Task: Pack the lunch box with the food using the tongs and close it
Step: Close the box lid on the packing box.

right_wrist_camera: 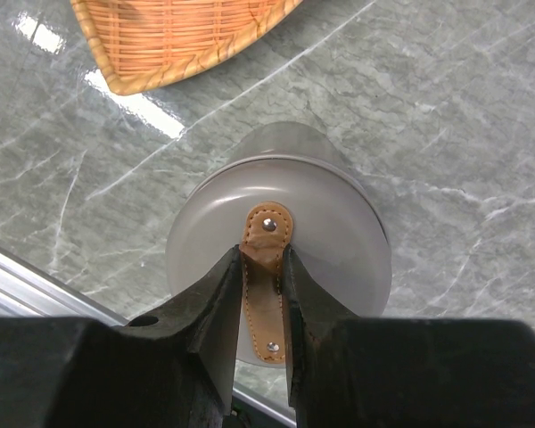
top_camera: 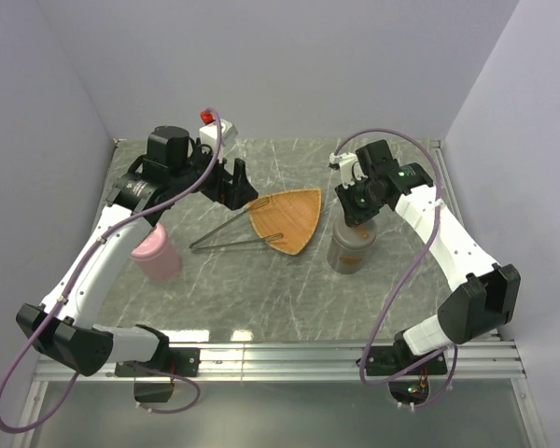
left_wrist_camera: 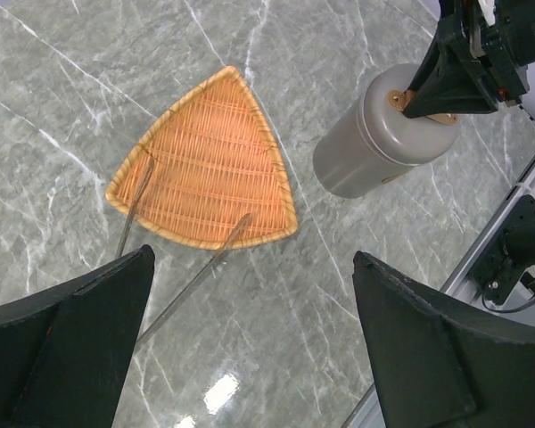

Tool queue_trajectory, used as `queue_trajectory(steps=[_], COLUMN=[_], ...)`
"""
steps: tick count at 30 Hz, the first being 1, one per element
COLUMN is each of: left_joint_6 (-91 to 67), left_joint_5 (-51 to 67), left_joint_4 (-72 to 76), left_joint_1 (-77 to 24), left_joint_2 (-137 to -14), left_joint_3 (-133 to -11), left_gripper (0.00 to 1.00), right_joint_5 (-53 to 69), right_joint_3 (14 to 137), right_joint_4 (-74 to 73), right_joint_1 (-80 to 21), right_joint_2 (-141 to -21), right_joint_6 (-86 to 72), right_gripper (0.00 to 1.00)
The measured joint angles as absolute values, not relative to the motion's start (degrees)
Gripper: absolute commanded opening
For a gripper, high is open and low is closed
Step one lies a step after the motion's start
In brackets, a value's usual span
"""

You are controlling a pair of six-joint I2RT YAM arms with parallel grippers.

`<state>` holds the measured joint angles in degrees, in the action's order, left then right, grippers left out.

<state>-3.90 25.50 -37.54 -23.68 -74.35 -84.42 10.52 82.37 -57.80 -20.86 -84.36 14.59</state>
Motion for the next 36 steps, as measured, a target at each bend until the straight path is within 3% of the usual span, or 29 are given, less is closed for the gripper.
queue_trajectory(steps=[36], left_joint_6=[-3.9], left_joint_5=[26.1], left_joint_4=[-37.2], left_joint_1=[-23.3], left_joint_2=[-74.0], left_joint_3=[-83.6], left_gripper=[0.99], right_joint_5=[16.5], right_joint_3=[79.8], right_joint_4=[-54.1], right_joint_1=[-17.8], right_joint_2=[-84.4], right_joint_6=[14.6], right_gripper=[0.0])
